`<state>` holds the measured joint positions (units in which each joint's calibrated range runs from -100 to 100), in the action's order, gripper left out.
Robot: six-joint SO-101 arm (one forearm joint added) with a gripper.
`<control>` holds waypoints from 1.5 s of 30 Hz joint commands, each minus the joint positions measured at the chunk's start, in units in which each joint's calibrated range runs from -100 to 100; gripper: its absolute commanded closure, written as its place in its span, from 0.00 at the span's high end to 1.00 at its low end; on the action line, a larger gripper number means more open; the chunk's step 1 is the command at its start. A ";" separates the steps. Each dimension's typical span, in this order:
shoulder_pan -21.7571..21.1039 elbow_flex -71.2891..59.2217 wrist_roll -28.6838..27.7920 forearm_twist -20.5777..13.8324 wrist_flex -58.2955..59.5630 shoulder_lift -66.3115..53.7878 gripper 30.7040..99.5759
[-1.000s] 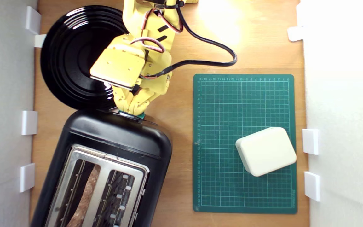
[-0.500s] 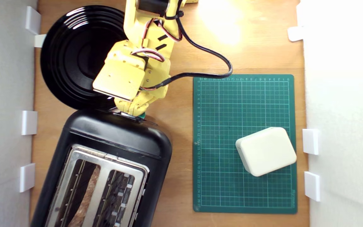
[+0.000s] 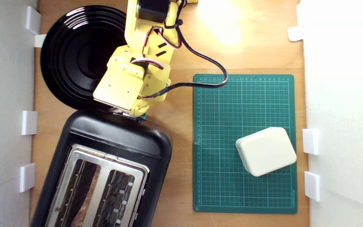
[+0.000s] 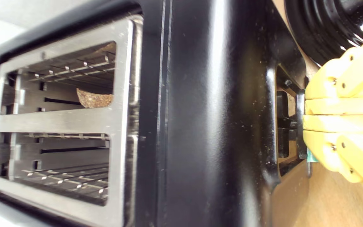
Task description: Start toaster
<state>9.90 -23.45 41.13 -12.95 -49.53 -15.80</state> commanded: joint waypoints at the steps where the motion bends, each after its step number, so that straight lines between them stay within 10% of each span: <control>1: 0.42 -0.95 -0.26 0.47 -0.62 0.73 0.01; 45: -0.13 -16.49 -0.26 2.07 15.66 15.38 0.01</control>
<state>10.53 -37.16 41.18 -10.64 -35.32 -8.13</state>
